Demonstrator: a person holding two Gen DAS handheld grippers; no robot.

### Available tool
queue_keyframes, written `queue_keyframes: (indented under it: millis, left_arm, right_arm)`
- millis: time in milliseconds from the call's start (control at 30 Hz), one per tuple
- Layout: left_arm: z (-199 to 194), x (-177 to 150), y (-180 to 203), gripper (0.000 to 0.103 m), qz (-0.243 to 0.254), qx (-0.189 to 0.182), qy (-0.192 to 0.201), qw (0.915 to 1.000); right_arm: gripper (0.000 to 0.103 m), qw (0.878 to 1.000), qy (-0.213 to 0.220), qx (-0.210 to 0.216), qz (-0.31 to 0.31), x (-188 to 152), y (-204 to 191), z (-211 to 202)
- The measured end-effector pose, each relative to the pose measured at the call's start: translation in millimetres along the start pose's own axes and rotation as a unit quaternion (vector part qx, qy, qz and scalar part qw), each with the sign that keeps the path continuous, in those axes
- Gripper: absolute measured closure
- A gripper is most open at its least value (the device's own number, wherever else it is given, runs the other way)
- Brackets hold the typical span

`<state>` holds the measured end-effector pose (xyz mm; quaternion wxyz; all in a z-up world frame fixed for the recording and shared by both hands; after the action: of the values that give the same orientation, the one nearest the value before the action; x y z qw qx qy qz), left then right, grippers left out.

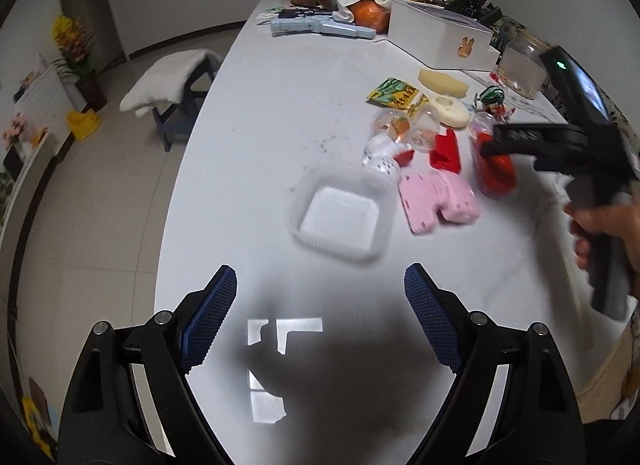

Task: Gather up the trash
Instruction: 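Grasp the red toy phone with the right gripper while the left grasps the clear plastic tray, then carry the phone and tray down to the cardboard box and open both grippers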

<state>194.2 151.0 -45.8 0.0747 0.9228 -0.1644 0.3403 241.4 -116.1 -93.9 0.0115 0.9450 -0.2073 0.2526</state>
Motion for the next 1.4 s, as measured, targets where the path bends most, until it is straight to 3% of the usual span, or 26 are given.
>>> queue_keyframes:
  millis: [167,267,367,567,633,700,833,1033,1200,1400]
  left_arm:
    - [39,12,0,0.019,0.036,-0.012,-0.007,0.9992]
    - [51,18,5,0.017,0.052,-0.017,0.005,0.9985]
    - [64,19,14,0.017,0.066,-0.029,-0.007,0.9974]
    - [64,12,18,0.020,0.067,-0.040,0.002,0.9969]
    - [71,11,18,0.039,0.052,-0.059,-0.013,0.9968]
    - [72,12,16,0.076,0.024,-0.077,-0.019,0.9966]
    - [56,15,20,0.076,0.016,-0.068,-0.007,0.9975]
    - [-8,9,37,0.076,-0.001,-0.059,0.019,0.9981]
    - [-69,-21,72,0.076,-0.008,-0.053,0.023,0.9983]
    - [-111,-72,128,0.076,0.000,-0.040,0.009,0.9991]
  right_arm:
    - [0.012,1.000,0.000,0.001,-0.013,-7,-21,-1]
    - [0.045,0.998,0.005,-0.011,-0.056,-14,-29,3]
    - [0.063,0.998,0.007,-0.005,-0.059,-15,-21,-1]
    - [0.063,0.999,0.001,-0.006,-0.037,-25,14,-12]
    - [0.063,0.999,-0.005,0.002,-0.032,-29,22,-16]
    - [0.063,0.999,-0.010,0.008,-0.032,-34,30,-20]
    - [0.063,0.999,-0.010,0.033,-0.034,-42,39,-32]
    - [0.063,0.992,0.006,0.109,-0.062,-51,49,-74]
    - [0.063,0.980,0.016,0.164,-0.107,-72,59,-122]
    - [0.063,0.961,-0.009,0.207,-0.181,-131,85,-168]
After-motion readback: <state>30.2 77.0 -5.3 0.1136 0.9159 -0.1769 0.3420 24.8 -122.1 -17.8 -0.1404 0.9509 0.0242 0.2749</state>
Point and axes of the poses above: each gripper's, at about its wrist camera, not at the fingertips, and z roughly the way its jaws point, y to its right, x to its top, the point moved 3 cm from there along z, roughly the way its jaws point, and after that the axes turned 9 degrees about y, right-handed, at the moved point
